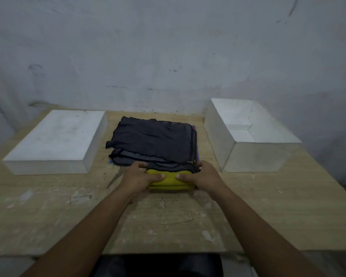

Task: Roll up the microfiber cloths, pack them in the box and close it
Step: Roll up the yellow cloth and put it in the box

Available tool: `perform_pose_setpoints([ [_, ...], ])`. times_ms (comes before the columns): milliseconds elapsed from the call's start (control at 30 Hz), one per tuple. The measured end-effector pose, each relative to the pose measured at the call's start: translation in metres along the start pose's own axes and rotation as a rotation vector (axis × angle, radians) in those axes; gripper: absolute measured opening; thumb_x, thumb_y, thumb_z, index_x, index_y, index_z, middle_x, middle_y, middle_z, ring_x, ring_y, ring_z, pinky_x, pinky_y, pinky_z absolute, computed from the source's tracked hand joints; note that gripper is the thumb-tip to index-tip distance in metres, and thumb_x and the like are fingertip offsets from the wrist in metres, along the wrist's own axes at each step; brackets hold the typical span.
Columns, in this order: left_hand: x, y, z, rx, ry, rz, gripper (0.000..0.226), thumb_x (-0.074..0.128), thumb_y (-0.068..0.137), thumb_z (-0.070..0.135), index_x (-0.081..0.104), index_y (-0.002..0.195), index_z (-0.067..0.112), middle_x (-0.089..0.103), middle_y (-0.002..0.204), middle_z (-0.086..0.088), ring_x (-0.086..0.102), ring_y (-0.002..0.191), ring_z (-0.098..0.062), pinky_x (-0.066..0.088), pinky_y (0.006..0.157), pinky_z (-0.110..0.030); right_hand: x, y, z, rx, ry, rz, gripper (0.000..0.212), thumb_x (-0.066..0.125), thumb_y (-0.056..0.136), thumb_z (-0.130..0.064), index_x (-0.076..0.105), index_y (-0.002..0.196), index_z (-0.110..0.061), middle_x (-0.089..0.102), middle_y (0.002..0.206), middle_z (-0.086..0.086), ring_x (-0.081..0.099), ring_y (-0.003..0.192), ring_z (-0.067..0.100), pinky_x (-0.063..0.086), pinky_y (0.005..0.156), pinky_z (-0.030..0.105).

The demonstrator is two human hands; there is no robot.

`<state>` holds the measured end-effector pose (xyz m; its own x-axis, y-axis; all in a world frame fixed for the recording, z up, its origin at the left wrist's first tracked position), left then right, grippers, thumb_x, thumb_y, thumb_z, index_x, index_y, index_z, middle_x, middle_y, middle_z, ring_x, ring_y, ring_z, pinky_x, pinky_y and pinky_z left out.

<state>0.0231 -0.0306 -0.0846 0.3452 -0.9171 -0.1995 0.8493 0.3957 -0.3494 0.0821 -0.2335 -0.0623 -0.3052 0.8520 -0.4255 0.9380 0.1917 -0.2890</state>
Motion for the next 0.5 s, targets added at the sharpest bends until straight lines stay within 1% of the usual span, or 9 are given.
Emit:
perform_pose_setpoints([
  [67, 0.005, -0.003, 0.005, 0.020, 0.021, -0.017, 0.091, 0.093, 0.054, 0.027, 0.042, 0.129, 0.017, 0.056, 0.119, -0.006, 0.060, 0.102, -0.024, 0.055, 0.088, -0.042, 0.002, -0.001, -0.005, -0.045, -0.046, 0.045, 0.063, 0.090, 0.060, -0.030, 0.050, 0.108, -0.019, 0.060, 0.109, -0.001, 0.060, 0.099, 0.022, 0.054, 0.076, 0.035],
  [100, 0.008, -0.004, 0.008, 0.036, 0.019, -0.023, 0.094, 0.093, 0.056, 0.025, 0.038, 0.132, 0.018, 0.055, 0.119, -0.007, 0.060, 0.100, -0.023, 0.055, 0.087, -0.042, 0.002, -0.002, -0.008, -0.064, -0.069, 0.069, 0.062, 0.089, 0.061, -0.027, 0.050, 0.108, -0.018, 0.060, 0.110, 0.000, 0.060, 0.098, 0.021, 0.053, 0.073, 0.033],
  [167, 0.014, -0.008, 0.013, 0.066, -0.006, -0.026, 0.090, 0.090, 0.062, 0.020, 0.036, 0.134, 0.018, 0.055, 0.118, -0.009, 0.060, 0.097, -0.023, 0.055, 0.085, -0.041, 0.003, -0.004, -0.013, -0.101, -0.120, 0.093, 0.059, 0.086, 0.064, -0.022, 0.050, 0.110, -0.016, 0.058, 0.106, 0.000, 0.058, 0.092, 0.020, 0.047, 0.062, 0.026],
  [233, 0.018, -0.009, 0.013, 0.069, -0.012, 0.005, 0.083, 0.086, 0.066, 0.021, 0.037, 0.133, 0.017, 0.056, 0.118, -0.009, 0.061, 0.099, -0.025, 0.055, 0.088, -0.045, 0.004, -0.005, -0.017, -0.141, -0.160, 0.114, 0.053, 0.083, 0.067, -0.021, 0.049, 0.108, -0.016, 0.057, 0.102, 0.000, 0.057, 0.087, 0.019, 0.041, 0.052, 0.020],
  [267, 0.020, -0.009, 0.013, 0.062, -0.006, 0.017, 0.079, 0.085, 0.068, 0.023, 0.039, 0.132, 0.019, 0.057, 0.116, -0.008, 0.061, 0.100, -0.026, 0.054, 0.089, -0.047, 0.005, -0.006, -0.019, -0.160, -0.175, 0.128, 0.048, 0.080, 0.070, -0.023, 0.049, 0.106, -0.016, 0.058, 0.101, 0.001, 0.056, 0.084, 0.018, 0.039, 0.050, 0.018],
  [333, 0.022, -0.009, 0.015, 0.056, -0.020, 0.025, 0.072, 0.081, 0.070, 0.028, 0.041, 0.130, 0.021, 0.059, 0.113, -0.007, 0.062, 0.099, -0.026, 0.055, 0.089, -0.048, 0.005, -0.008, -0.023, -0.185, -0.209, 0.157, 0.038, 0.075, 0.076, -0.029, 0.051, 0.102, -0.017, 0.060, 0.098, 0.002, 0.055, 0.079, 0.015, 0.037, 0.050, 0.018],
  [433, 0.025, -0.008, 0.018, 0.055, -0.027, 0.013, 0.071, 0.076, 0.073, 0.033, 0.040, 0.134, 0.023, 0.062, 0.110, -0.007, 0.063, 0.099, -0.027, 0.054, 0.090, -0.049, 0.004, -0.009, -0.029, -0.226, -0.240, 0.185, 0.031, 0.073, 0.080, -0.033, 0.056, 0.101, -0.018, 0.060, 0.096, -0.001, 0.055, 0.081, 0.014, 0.036, 0.053, 0.016],
  [500, 0.028, -0.010, 0.021, 0.066, -0.031, -0.005, 0.070, 0.073, 0.078, 0.031, 0.038, 0.138, 0.022, 0.060, 0.105, -0.003, 0.063, 0.100, -0.027, 0.053, 0.092, -0.048, 0.004, -0.011, -0.033, -0.242, -0.244, 0.190, 0.028, 0.072, 0.081, -0.032, 0.057, 0.101, -0.018, 0.059, 0.095, -0.003, 0.054, 0.083, 0.013, 0.039, 0.059, 0.020],
])
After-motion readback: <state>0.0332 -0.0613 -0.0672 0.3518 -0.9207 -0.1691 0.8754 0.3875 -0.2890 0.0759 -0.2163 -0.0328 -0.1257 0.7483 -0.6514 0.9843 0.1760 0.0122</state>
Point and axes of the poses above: each hand's wrist, its own y-axis towards the middle knuckle, its own x-axis out of the palm, z = x × y, the point moved 4 cm from there along y, towards the middle knuckle
